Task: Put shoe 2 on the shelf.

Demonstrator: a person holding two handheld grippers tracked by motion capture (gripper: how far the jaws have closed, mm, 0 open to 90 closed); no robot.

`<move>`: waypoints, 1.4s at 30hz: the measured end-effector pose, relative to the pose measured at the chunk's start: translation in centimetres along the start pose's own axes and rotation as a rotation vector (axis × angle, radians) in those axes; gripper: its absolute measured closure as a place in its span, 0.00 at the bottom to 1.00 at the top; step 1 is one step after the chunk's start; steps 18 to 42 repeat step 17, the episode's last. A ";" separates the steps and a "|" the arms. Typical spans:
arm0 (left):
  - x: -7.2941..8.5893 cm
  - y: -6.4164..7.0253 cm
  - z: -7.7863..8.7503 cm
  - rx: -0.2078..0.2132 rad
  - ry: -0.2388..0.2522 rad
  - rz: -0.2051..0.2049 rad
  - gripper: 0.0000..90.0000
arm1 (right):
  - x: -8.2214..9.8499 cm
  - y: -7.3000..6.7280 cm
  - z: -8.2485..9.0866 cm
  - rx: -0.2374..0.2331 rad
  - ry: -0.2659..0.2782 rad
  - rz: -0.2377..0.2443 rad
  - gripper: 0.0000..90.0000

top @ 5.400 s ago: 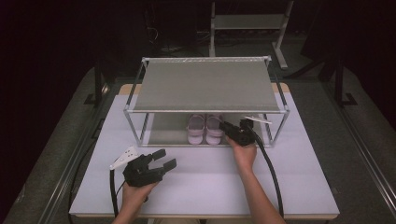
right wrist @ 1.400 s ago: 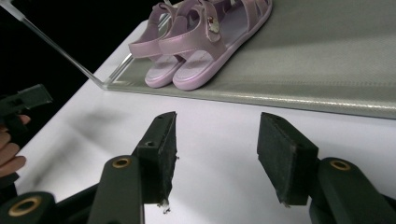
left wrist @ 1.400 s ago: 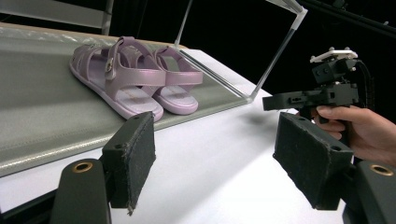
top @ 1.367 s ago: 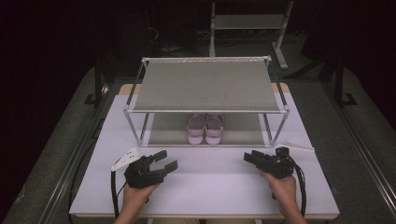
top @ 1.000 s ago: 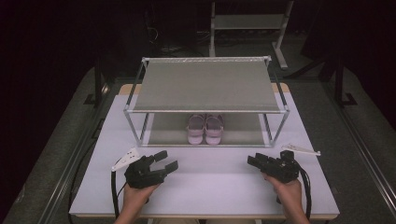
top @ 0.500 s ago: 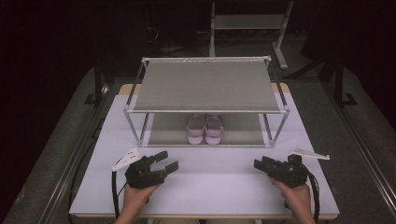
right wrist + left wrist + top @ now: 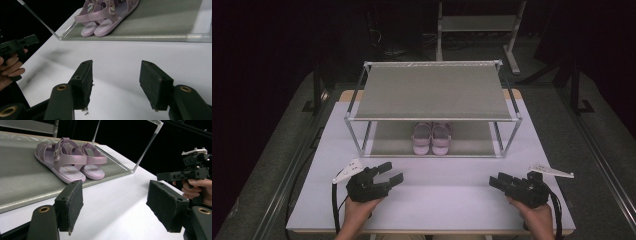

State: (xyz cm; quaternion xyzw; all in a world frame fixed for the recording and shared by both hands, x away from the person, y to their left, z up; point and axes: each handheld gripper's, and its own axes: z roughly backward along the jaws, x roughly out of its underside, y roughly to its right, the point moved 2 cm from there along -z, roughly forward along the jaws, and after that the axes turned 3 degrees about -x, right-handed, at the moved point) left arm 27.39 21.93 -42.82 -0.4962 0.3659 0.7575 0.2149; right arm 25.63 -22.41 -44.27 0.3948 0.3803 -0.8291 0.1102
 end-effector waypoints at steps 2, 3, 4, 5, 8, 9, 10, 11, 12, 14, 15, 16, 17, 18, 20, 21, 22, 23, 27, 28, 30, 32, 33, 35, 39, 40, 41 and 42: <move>0.0 0.0 0.0 0.000 0.000 0.001 0.32 | 0.2 0.0 0.2 0.004 0.001 -0.001 0.48; 0.0 0.0 0.0 0.000 0.000 0.001 0.32 | 0.3 0.0 0.4 0.004 0.002 -0.001 0.48; 0.0 0.0 0.0 0.001 0.001 0.002 0.32 | 0.4 0.0 0.5 0.007 0.002 -0.005 0.47; 0.0 0.1 0.0 0.001 0.001 0.002 0.32 | 0.4 0.1 0.6 0.006 0.005 -0.001 0.47; 0.0 0.1 -0.1 0.004 -0.003 0.000 0.32 | 0.7 0.1 0.9 0.007 0.005 -0.005 0.46; 0.0 0.1 -0.1 0.004 -0.003 -0.001 0.32 | 0.7 0.1 1.0 0.005 0.006 -0.009 0.45; 0.0 0.1 -0.1 0.004 -0.003 -0.001 0.32 | 0.8 0.2 1.2 0.005 0.011 -0.006 0.45; 0.0 0.1 -0.1 0.005 -0.002 0.000 0.32 | 0.9 0.1 1.3 0.005 0.013 -0.004 0.44; 0.0 0.1 -0.1 0.005 -0.001 0.001 0.32 | 1.0 0.1 1.4 0.008 0.011 -0.003 0.43; 0.0 0.1 -0.1 0.007 -0.001 0.000 0.32 | 1.2 -0.1 1.6 0.015 0.014 0.004 0.42; 0.0 0.1 -0.1 0.007 -0.003 -0.003 0.32 | 1.4 -0.1 1.6 0.016 0.016 0.010 0.40; 0.0 0.1 -0.1 0.008 -0.001 -0.002 0.32 | 1.6 -0.2 1.7 0.023 0.017 0.020 0.38; 0.0 0.1 -0.1 0.010 0.000 -0.001 0.32 | 1.7 -0.3 1.7 0.034 0.017 0.035 0.36; 0.0 0.1 -0.1 0.010 0.000 -0.001 0.32 | 1.7 -0.3 1.7 0.034 0.017 0.035 0.36; 0.0 0.1 -0.1 0.010 0.000 -0.001 0.32 | 1.7 -0.3 1.7 0.034 0.017 0.035 0.36; 0.0 0.1 -0.1 0.010 0.000 -0.001 0.32 | 1.7 -0.3 1.7 0.034 0.017 0.035 0.36; 0.0 0.1 -0.1 0.010 0.000 -0.001 0.32 | 1.7 -0.3 1.7 0.034 0.017 0.035 0.36; 0.0 0.1 -0.1 0.010 0.000 -0.001 0.32 | 1.7 -0.3 1.7 0.034 0.017 0.035 0.36; 0.0 0.1 -0.1 0.010 0.000 -0.001 0.32 | 1.7 -0.3 1.7 0.034 0.017 0.035 0.36; 0.0 0.1 -0.1 0.010 0.000 -0.001 0.32 | 1.7 -0.3 1.7 0.034 0.017 0.035 0.36; 0.0 0.1 -0.1 0.010 0.000 -0.001 0.32 | 1.7 -0.3 1.7 0.034 0.017 0.035 0.36; 0.0 0.1 -0.1 0.010 0.000 -0.001 0.32 | 1.7 -0.3 1.7 0.034 0.017 0.035 0.36; 0.0 0.1 -0.1 0.010 0.000 -0.001 0.32 | 1.7 -0.3 1.7 0.034 0.017 0.035 0.36; 0.0 0.1 -0.1 0.010 0.000 -0.001 0.32 | 1.7 -0.3 1.7 0.034 0.017 0.035 0.36; 0.0 0.1 -0.1 0.010 0.000 -0.001 0.32 | 1.7 -0.3 1.7 0.034 0.017 0.035 0.36; 0.0 0.1 -0.1 0.010 0.000 -0.001 0.32 | 1.7 -0.3 1.7 0.034 0.017 0.035 0.36; 0.0 0.1 -0.1 0.010 0.000 -0.001 0.32 | 1.7 -0.3 1.7 0.034 0.017 0.035 0.36; 0.0 0.1 -0.1 0.010 0.000 -0.001 0.32 | 1.7 -0.3 1.7 0.034 0.017 0.035 0.36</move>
